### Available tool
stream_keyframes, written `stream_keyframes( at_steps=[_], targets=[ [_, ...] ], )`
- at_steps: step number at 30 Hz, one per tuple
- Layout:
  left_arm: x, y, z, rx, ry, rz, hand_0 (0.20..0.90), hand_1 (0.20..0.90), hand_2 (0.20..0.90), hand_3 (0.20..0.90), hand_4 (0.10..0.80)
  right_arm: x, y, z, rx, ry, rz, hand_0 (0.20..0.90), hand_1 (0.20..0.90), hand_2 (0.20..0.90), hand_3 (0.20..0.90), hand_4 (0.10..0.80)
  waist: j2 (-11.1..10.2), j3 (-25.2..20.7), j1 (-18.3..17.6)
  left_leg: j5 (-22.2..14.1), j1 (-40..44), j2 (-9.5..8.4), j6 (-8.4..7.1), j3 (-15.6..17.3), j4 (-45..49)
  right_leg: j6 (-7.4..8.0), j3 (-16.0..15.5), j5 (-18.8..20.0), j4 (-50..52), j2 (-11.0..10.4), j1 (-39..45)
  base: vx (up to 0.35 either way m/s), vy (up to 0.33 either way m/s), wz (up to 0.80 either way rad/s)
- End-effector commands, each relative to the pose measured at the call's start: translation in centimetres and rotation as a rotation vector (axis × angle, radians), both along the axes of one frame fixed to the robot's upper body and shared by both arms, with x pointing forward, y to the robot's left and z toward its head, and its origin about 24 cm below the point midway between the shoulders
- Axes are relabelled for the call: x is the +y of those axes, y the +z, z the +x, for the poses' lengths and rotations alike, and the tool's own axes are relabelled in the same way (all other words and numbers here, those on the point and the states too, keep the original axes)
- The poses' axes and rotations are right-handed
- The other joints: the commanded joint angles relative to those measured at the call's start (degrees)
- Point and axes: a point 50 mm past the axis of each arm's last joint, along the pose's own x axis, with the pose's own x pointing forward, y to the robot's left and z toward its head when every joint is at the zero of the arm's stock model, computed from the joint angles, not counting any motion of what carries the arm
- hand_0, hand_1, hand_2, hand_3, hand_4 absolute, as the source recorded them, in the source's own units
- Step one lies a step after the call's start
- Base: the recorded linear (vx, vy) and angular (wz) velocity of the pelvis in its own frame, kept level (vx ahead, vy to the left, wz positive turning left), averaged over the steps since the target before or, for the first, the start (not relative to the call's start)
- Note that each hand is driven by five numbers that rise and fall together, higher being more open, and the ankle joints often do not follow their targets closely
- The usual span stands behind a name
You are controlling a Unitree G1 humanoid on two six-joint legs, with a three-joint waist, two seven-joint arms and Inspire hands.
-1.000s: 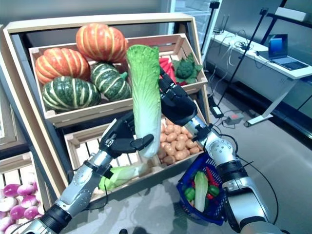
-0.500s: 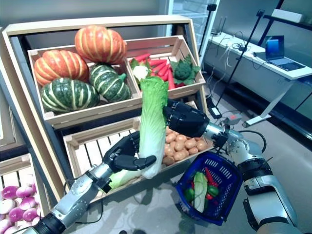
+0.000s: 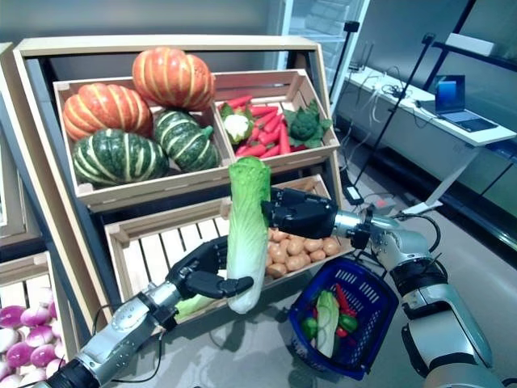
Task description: Put vegetables into the basket
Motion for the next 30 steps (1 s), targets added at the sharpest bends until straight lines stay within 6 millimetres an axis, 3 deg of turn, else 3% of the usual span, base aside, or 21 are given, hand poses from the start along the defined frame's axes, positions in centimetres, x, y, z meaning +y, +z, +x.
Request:
stream_keyframes(
  at_steps=[1,10,12,13,14,17,30],
  targets=[
    [-3.4,5.8,3.0,-0.281,-0.065,-0.124,0.3,0.3,0.3,0.3,0.4,6.0,4.5,0.9,-0.142,0.227,0.125,0.3,0.3,0.3,0.3,0.4,-0.4,-2.5,0.6,-4.3,0.9,0.65,0.37,-0.4,0.1,-3.7,-1.8,1.7,0.1,-0.4,-0.6,0.0,0.0,0.0],
    [-3.1,5.6,3.1,-0.27,-0.035,-0.128,0.3,0.3,0.3,0.3,0.4,5.1,4.8,1.7,-0.138,0.05,0.172,0.3,0.3,0.3,0.3,0.4,0.0,-2.4,0.1,-4.5,1.3,0.68,0.41,0.2,0.1,-3.69,-1.4,1.8,0.1,-0.4,-0.5,0.0,0.0,0.0],
    [-3.1,5.5,3.1,-0.263,-0.025,-0.128,0.526,0.526,0.526,0.526,0.551,4.8,4.7,1.7,-0.133,0.016,0.177,0.3,0.3,0.3,0.3,0.4,0.0,-2.4,0.0,-4.6,1.3,0.68,0.44,0.4,0.1,-3.69,-1.4,1.7,0.1,-0.4,-0.5,0.0,0.0,0.0],
    [-3.0,5.5,3.1,-0.261,-0.02,-0.128,0.594,0.594,0.594,0.594,0.596,4.6,4.6,1.7,-0.13,0.001,0.176,0.3,0.3,0.3,0.3,0.4,0.1,-2.4,-0.1,-4.7,1.3,0.69,0.45,0.4,0.1,-3.68,-1.3,1.7,0.1,-0.4,-0.5,0.0,0.0,0.0],
    [-2.9,5.4,3.1,-0.256,-0.016,-0.129,0.9,0.9,0.9,0.9,0.8,4.4,4.5,1.8,-0.126,-0.025,0.175,0.3,0.3,0.3,0.3,0.4,0.1,-2.4,-0.2,-4.7,1.3,0.69,0.46,0.5,0.1,-3.67,-1.3,1.7,0.1,-0.4,-0.6,0.0,0.0,0.0],
    [-2.7,5.3,3.2,-0.247,0.007,-0.132,0.9,0.9,0.9,0.9,0.8,3.6,4.1,1.9,-0.111,-0.092,0.17,0.3,0.3,0.3,0.3,0.4,0.2,-2.3,-0.4,-4.8,1.4,0.75,0.47,0.7,0.1,-3.63,-1.2,1.8,0.1,-0.4,-0.6,0.0,0.0,0.0],
    [-0.7,4.0,2.9,-0.205,0.117,-0.106,0.9,0.9,0.9,0.9,0.8,-4.1,-0.4,-0.3,-0.012,-0.388,-0.006,0.3,0.3,0.3,0.3,0.4,0.1,-2.2,-2.9,-5.0,1.6,1.29,0.55,2.8,0.1,-3.46,0.4,2.2,0.1,0.0,-1.6,0.008,0.002,-0.05]
  ],
)
